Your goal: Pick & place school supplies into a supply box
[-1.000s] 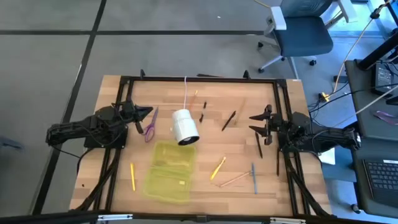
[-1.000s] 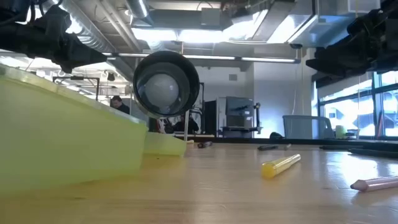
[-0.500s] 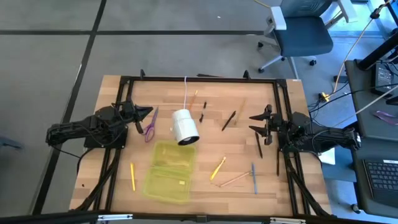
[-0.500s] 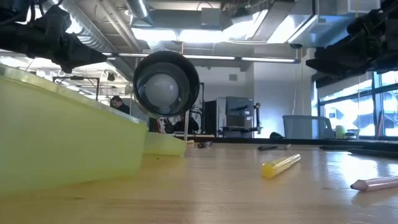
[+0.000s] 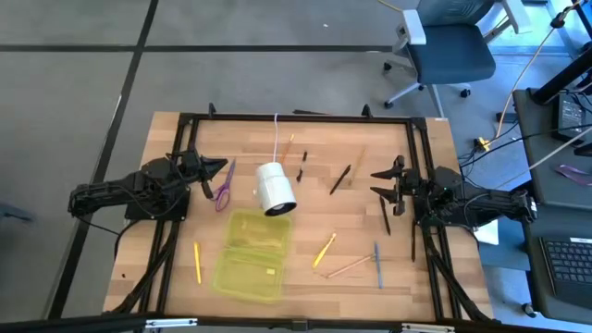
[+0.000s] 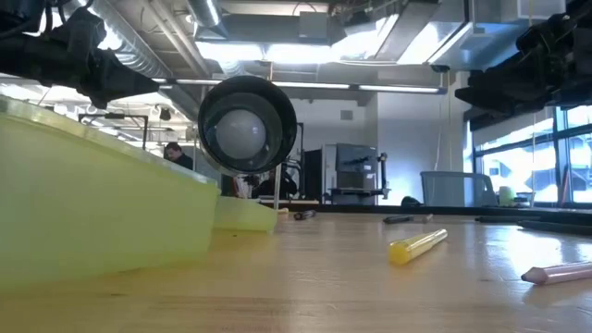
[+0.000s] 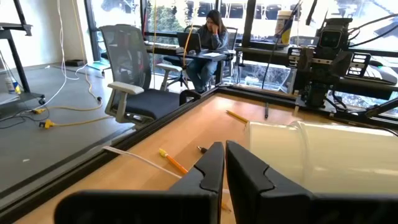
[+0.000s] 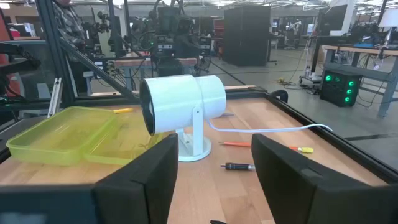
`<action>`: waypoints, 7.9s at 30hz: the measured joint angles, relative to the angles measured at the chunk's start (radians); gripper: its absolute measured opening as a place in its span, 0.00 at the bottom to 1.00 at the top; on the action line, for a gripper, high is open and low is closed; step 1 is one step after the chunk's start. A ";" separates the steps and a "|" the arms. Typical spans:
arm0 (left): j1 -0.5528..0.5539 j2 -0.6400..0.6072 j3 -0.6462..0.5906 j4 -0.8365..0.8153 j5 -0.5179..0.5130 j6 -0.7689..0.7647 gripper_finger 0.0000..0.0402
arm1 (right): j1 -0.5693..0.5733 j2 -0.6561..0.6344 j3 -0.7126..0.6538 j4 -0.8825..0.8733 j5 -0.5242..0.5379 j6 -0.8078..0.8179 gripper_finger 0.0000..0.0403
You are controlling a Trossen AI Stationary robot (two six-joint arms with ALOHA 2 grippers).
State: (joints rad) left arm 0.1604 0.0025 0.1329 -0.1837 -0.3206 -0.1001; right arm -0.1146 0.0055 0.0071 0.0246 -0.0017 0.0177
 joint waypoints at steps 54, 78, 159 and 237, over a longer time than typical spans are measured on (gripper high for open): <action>0.000 0.000 0.000 0.000 0.000 0.000 0.03 | 0.000 0.000 0.000 0.003 0.018 0.466 0.52; -0.001 0.000 0.000 0.009 0.005 -0.010 0.03 | 0.000 0.000 0.000 0.047 0.323 0.400 0.52; 0.058 1.087 0.351 -0.615 0.292 -0.901 0.32 | 0.000 0.000 0.000 0.052 0.270 0.502 0.52; -0.744 1.136 0.745 -0.423 0.385 -0.485 0.14 | 0.000 0.078 0.000 0.047 0.339 0.791 0.52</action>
State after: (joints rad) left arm -0.5841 1.1389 0.8780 -0.6069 0.0646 -0.5848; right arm -0.1143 0.0837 0.0073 0.0720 0.3368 0.8085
